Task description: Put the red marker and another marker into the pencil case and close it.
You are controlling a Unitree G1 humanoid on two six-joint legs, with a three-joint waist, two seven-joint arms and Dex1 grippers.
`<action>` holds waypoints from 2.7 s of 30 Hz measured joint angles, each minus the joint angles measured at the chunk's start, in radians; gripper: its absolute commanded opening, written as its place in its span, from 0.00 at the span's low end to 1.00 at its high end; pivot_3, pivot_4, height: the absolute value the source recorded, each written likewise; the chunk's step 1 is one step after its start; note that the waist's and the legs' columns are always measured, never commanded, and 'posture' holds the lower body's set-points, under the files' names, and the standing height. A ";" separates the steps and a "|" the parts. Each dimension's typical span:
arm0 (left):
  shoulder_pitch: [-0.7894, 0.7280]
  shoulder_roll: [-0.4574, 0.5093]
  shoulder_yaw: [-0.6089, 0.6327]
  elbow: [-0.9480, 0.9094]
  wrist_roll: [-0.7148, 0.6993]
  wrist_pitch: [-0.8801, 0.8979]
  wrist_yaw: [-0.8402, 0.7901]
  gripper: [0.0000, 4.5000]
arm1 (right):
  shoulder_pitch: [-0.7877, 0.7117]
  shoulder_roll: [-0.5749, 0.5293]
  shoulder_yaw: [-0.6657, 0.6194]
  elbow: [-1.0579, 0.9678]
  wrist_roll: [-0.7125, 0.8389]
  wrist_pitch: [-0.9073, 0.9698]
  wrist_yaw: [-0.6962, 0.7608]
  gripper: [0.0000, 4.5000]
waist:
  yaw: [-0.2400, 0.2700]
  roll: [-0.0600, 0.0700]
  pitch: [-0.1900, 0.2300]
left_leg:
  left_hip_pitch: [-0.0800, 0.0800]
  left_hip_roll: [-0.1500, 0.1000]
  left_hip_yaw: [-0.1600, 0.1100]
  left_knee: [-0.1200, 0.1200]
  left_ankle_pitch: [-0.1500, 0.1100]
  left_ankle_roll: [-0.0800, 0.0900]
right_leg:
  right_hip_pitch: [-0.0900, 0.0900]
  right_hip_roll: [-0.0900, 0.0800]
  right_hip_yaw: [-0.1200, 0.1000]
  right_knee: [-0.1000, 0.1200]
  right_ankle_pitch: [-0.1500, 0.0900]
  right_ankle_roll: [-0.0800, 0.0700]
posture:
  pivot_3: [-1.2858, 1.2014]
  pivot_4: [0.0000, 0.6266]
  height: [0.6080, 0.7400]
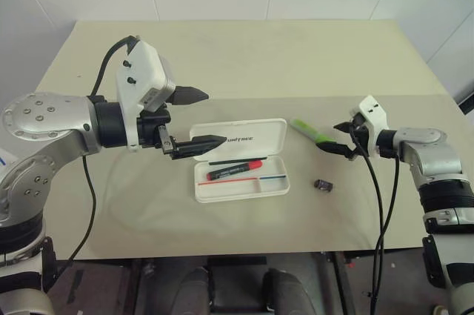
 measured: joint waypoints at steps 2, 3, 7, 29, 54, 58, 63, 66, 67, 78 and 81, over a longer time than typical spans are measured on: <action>0.000 0.002 -0.003 0.003 0.000 -0.002 -0.001 1.00 | 0.008 0.016 0.000 -0.001 0.000 0.001 -0.004 0.71 | 0.002 0.000 0.000 | 0.000 0.000 0.000 0.000 0.000 0.000 | 0.000 0.000 0.000 0.000 0.000 0.000 | 0.52 0.24 1.00; 0.000 0.005 -0.003 0.003 -0.001 -0.003 -0.001 1.00 | 0.015 0.021 0.000 -0.004 0.001 0.002 -0.004 0.63 | 0.002 0.000 0.000 | 0.000 0.000 0.000 0.000 0.000 0.000 | 0.000 0.000 0.000 0.000 0.000 0.000 | 0.52 0.24 1.00; 0.000 0.014 -0.003 0.004 0.000 -0.006 -0.002 1.00 | 0.022 0.030 -0.002 -0.016 0.001 0.004 -0.014 0.32 | 0.002 0.000 0.000 | 0.000 0.000 0.000 0.000 0.000 0.000 | 0.000 0.000 0.001 0.000 0.000 0.000 | 0.52 0.24 1.00; 0.246 0.206 0.146 0.002 0.003 -0.140 -0.165 1.00 | 0.086 -0.256 -0.032 -0.542 0.174 0.059 0.332 0.24 | 0.003 -0.001 0.000 | 0.000 0.002 0.011 -0.003 0.000 0.000 | -0.010 0.001 0.011 0.000 0.000 0.000 | 0.52 0.24 1.00; 0.512 0.287 0.231 -0.098 0.072 -0.175 -0.213 1.00 | 0.029 0.125 0.352 -0.665 0.129 0.157 0.228 0.24 | -0.001 -0.003 -0.001 | 0.000 0.011 0.019 -0.002 -0.003 -0.002 | -0.016 0.009 0.019 0.003 0.001 -0.003 | 0.52 0.24 1.00; 0.512 0.287 0.233 -0.117 0.054 -0.157 -0.202 1.00 | 0.026 0.140 0.377 -0.651 0.106 0.148 0.232 0.24 | 0.001 -0.003 -0.001 | 0.000 0.011 0.019 -0.002 -0.003 -0.002 | -0.016 0.009 0.019 0.004 0.001 -0.003 | 0.52 0.24 1.00; 0.512 0.287 0.237 -0.127 0.039 -0.146 -0.188 1.00 | 0.025 0.179 0.436 -0.634 0.059 0.120 0.232 0.24 | -0.001 -0.003 -0.001 | 0.000 0.011 0.019 -0.002 -0.003 -0.002 | -0.016 0.009 0.019 0.005 0.001 -0.003 | 0.52 0.24 1.00; 0.512 0.287 0.237 -0.132 0.035 -0.142 -0.179 1.00 | 0.025 0.182 0.438 -0.625 0.047 0.112 0.232 0.24 | 0.000 -0.003 -0.001 | 0.000 0.011 0.019 -0.002 -0.003 -0.002 | -0.016 0.009 0.019 0.005 0.001 -0.003 | 0.52 0.24 1.00; 0.512 0.287 0.237 -0.134 0.033 -0.141 -0.177 1.00 | 0.025 0.182 0.438 -0.625 0.045 0.111 0.232 0.40 | 0.000 -0.003 -0.001 | 0.000 0.011 0.019 -0.002 -0.003 -0.002 | -0.016 0.009 0.019 0.005 0.001 -0.003 | 0.52 0.24 1.00; 0.461 0.286 0.202 -0.117 0.031 -0.152 -0.176 1.00 | 0.025 0.157 0.434 -0.627 0.036 0.110 0.246 0.99 | 0.001 -0.003 -0.001 | 0.000 0.011 0.019 -0.002 -0.003 -0.002 | -0.016 0.009 0.019 0.006 0.001 -0.003 | 0.52 0.24 1.00; 0.408 0.273 0.163 -0.108 0.026 -0.182 -0.188 1.00 | 0.072 0.060 0.384 -0.686 0.076 0.111 0.298 0.99 | 0.013 -0.003 -0.001 | -0.001 0.010 0.019 -0.002 -0.003 -0.002 | -0.016 0.009 0.018 0.004 0.001 -0.003 | 0.52 0.24 1.00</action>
